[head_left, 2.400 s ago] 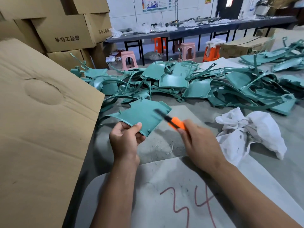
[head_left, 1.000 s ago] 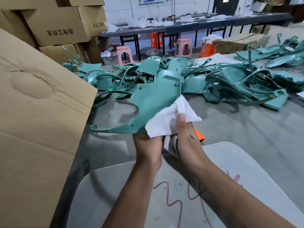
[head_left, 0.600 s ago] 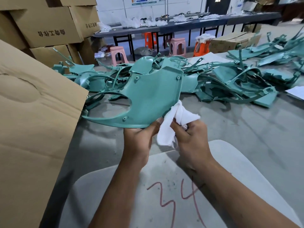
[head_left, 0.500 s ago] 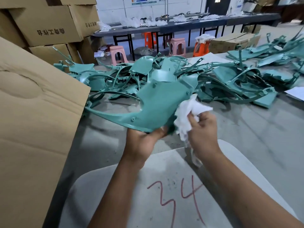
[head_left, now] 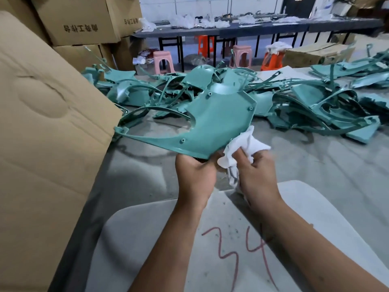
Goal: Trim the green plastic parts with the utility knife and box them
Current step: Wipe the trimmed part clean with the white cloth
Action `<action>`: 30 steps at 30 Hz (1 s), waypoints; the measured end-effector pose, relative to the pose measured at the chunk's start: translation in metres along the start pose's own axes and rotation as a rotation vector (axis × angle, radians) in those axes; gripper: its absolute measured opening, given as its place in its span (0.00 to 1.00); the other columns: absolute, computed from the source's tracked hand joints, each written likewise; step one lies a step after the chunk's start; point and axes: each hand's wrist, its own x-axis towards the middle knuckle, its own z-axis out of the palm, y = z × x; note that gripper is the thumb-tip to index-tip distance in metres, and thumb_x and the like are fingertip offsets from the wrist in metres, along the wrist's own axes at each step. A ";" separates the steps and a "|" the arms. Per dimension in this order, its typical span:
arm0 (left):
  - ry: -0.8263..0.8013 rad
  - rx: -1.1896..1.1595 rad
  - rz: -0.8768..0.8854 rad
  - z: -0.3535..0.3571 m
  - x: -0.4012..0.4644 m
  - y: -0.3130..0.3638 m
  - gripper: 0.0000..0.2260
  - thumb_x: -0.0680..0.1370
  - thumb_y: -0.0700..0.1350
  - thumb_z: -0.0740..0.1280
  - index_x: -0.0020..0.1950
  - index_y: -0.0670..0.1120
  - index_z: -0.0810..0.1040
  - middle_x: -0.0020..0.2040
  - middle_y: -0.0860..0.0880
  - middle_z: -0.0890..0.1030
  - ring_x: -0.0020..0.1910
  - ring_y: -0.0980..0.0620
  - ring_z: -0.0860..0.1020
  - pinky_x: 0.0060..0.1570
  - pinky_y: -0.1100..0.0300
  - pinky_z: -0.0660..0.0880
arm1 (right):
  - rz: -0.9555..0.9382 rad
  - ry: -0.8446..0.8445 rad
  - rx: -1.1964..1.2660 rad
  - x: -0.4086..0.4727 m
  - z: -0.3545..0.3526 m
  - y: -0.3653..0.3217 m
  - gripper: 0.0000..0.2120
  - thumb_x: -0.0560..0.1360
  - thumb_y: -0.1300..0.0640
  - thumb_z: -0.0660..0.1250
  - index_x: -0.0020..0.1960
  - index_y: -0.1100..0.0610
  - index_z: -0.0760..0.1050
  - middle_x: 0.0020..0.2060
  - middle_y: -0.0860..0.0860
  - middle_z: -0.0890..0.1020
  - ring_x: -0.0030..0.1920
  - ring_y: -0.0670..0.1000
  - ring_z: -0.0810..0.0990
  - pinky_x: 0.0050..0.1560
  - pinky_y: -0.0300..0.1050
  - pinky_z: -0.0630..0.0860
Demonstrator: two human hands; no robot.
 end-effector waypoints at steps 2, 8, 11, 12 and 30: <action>0.030 0.015 0.018 -0.002 0.000 -0.002 0.15 0.70 0.28 0.77 0.52 0.42 0.86 0.52 0.47 0.87 0.55 0.48 0.85 0.53 0.54 0.81 | -0.010 -0.038 -0.076 0.000 -0.003 0.004 0.11 0.75 0.48 0.69 0.49 0.54 0.84 0.41 0.51 0.88 0.42 0.56 0.86 0.44 0.53 0.81; -0.159 -0.050 -0.138 -0.007 0.010 0.007 0.18 0.71 0.26 0.74 0.55 0.43 0.85 0.55 0.43 0.86 0.56 0.43 0.85 0.53 0.49 0.82 | -0.053 -0.032 -0.014 0.003 -0.012 -0.001 0.05 0.77 0.53 0.71 0.46 0.53 0.84 0.39 0.51 0.87 0.38 0.55 0.84 0.38 0.51 0.80; -0.352 0.093 -0.186 -0.017 0.014 0.015 0.21 0.73 0.26 0.72 0.49 0.52 0.87 0.51 0.48 0.88 0.49 0.50 0.86 0.44 0.56 0.83 | 0.027 0.191 0.054 0.011 -0.019 -0.006 0.10 0.80 0.55 0.68 0.39 0.52 0.81 0.28 0.53 0.79 0.26 0.52 0.76 0.26 0.47 0.73; -0.389 0.153 -0.214 -0.021 0.014 0.017 0.23 0.73 0.26 0.72 0.47 0.56 0.87 0.48 0.50 0.88 0.47 0.52 0.86 0.42 0.57 0.83 | 0.041 0.270 0.086 0.017 -0.025 -0.007 0.11 0.81 0.56 0.66 0.40 0.54 0.78 0.27 0.55 0.75 0.24 0.51 0.73 0.26 0.46 0.70; 0.024 -0.248 -0.243 -0.017 0.008 0.014 0.18 0.75 0.40 0.74 0.64 0.37 0.78 0.56 0.43 0.85 0.51 0.49 0.84 0.46 0.57 0.81 | -0.123 0.031 -0.019 0.015 -0.028 -0.017 0.19 0.82 0.56 0.63 0.33 0.53 0.70 0.24 0.52 0.70 0.22 0.51 0.67 0.24 0.39 0.64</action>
